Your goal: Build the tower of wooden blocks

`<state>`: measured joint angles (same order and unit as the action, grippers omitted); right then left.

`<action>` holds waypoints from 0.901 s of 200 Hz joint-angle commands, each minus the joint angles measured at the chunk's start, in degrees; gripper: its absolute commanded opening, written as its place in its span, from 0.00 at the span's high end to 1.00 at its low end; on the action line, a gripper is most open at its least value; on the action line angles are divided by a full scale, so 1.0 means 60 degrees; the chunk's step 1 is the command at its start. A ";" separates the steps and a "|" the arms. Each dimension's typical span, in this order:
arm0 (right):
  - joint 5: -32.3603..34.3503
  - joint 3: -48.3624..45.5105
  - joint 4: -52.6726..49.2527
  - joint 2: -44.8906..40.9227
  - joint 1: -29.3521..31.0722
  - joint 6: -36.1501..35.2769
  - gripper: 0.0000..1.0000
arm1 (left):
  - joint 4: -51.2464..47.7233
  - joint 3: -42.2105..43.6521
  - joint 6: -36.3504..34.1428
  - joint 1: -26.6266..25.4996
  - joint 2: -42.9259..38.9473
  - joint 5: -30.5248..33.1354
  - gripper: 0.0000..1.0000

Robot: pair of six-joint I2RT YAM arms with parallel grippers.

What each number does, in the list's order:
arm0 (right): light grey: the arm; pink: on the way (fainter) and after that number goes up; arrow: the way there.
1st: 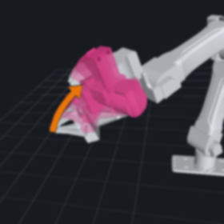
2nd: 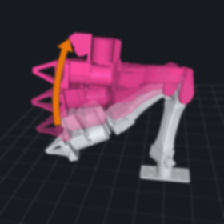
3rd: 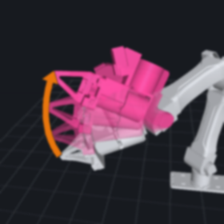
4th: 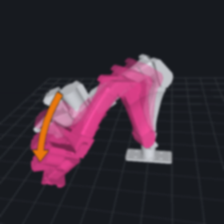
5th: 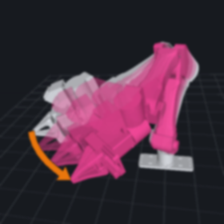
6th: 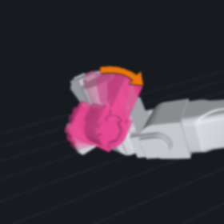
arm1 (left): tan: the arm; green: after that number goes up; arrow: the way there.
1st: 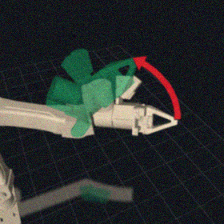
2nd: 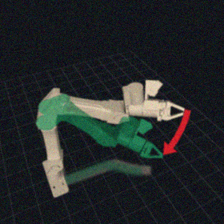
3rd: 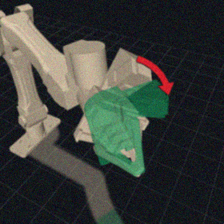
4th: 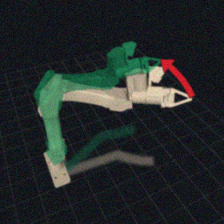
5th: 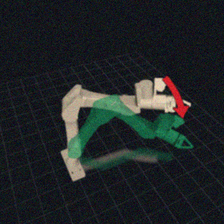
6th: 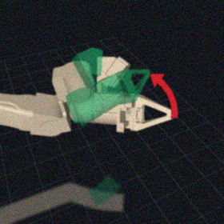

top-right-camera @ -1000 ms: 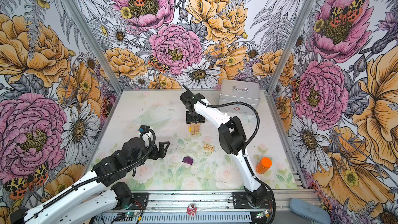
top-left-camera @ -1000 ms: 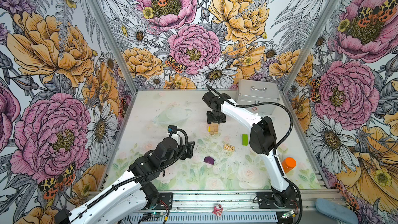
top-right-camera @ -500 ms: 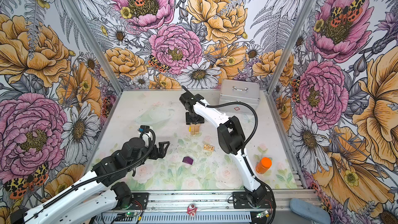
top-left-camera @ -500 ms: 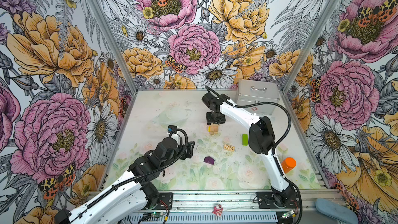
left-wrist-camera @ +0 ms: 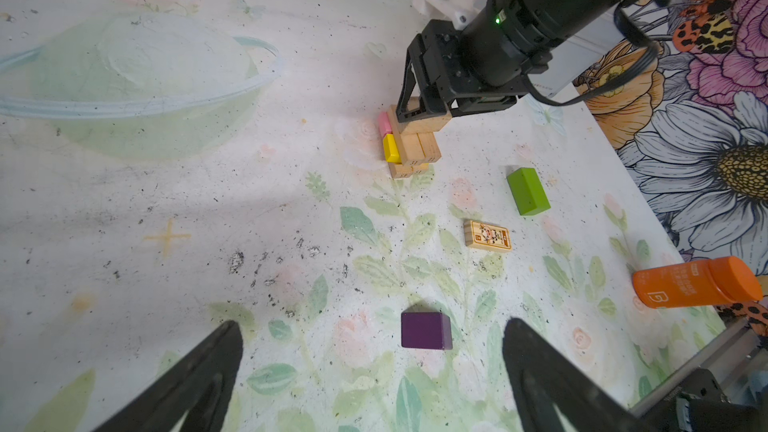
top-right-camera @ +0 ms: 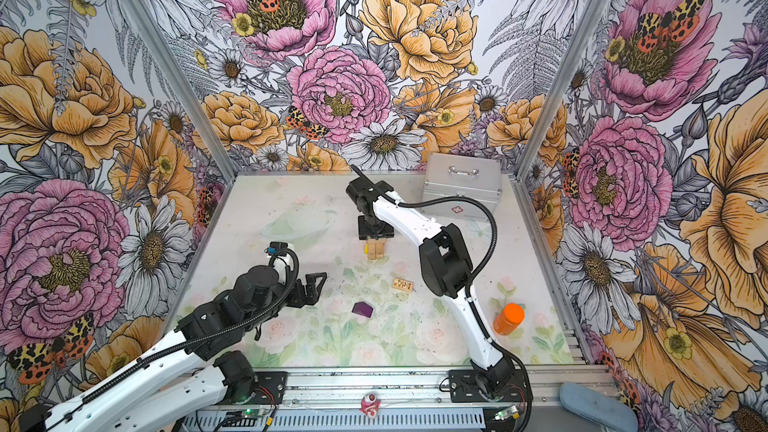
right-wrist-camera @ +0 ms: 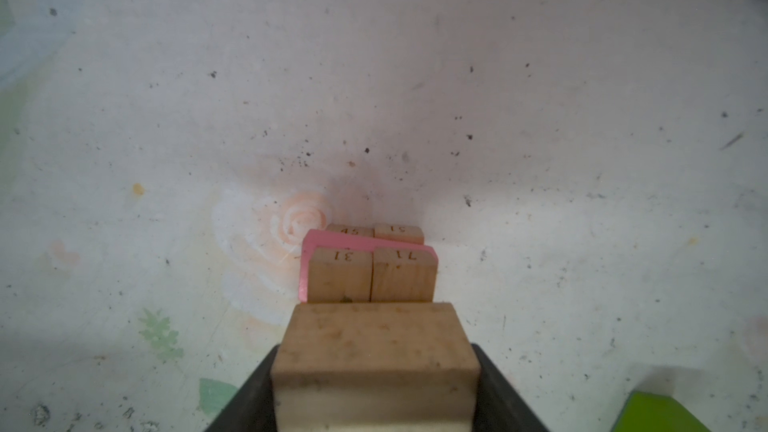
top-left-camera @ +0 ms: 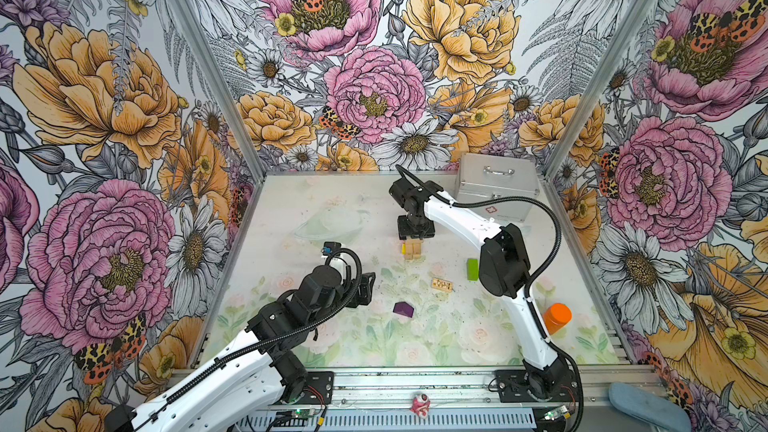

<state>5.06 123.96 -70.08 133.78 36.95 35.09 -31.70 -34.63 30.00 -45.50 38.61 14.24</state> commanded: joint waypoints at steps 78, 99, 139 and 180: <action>0.0079 0.0448 -0.0182 0.0189 0.0148 0.0229 0.49 | 0.0025 -0.0108 -0.0014 0.0057 -0.0305 -0.0131 0.01; 0.0119 0.0448 -0.0209 0.0194 0.0163 0.0244 0.49 | 0.0024 -0.0097 0.0010 0.0053 -0.0312 -0.0127 0.01; 0.0123 0.0448 -0.0222 0.0244 0.0155 0.0240 0.48 | 0.0023 -0.0102 0.0009 0.0042 -0.0366 -0.0150 0.01; 0.0123 0.0448 -0.0228 0.0293 0.0156 0.0229 0.47 | 0.0006 -0.0073 0.0012 0.0049 -0.0443 -0.0169 0.01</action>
<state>5.13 124.77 -71.13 133.91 37.54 35.53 -31.70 -34.61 30.02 -45.52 36.82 14.24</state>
